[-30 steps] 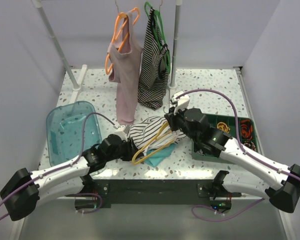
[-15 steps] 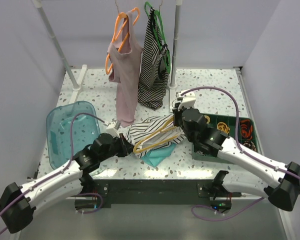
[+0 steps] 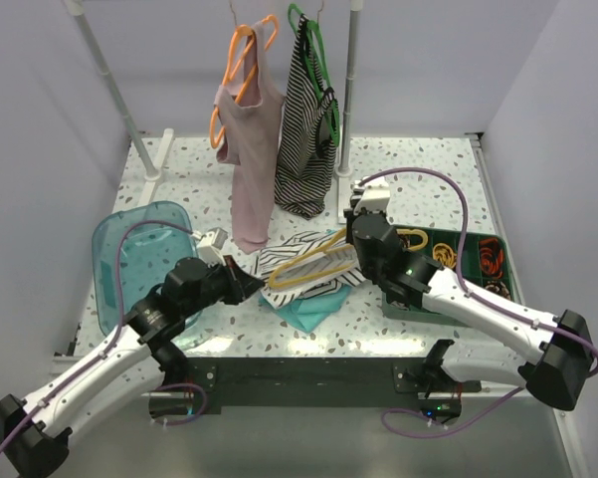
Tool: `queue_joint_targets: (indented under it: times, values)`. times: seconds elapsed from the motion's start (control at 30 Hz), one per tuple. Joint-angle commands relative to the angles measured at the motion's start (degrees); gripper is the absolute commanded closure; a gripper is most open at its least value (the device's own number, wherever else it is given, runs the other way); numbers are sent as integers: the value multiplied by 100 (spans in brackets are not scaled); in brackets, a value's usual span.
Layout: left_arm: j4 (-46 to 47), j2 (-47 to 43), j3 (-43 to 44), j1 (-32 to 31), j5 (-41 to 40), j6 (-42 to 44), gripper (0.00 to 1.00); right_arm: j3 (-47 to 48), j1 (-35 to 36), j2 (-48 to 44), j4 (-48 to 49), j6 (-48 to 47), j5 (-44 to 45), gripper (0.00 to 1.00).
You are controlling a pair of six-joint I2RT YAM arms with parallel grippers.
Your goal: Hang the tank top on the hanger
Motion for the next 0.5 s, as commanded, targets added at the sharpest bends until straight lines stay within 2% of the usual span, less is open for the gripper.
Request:
queue_joint_targets:
  times: [0.0, 0.23, 0.47]
  values:
    - [-516, -165, 355, 31, 142, 202, 100, 283, 2, 38, 389, -107, 739, 100]
    - [-481, -402, 477, 31, 555, 175, 100, 283, 2, 55, 486, -150, 801, 100]
    - [668, -280, 610, 22, 1082, -175, 100, 256, 19, -6, 451, 16, 889, 100]
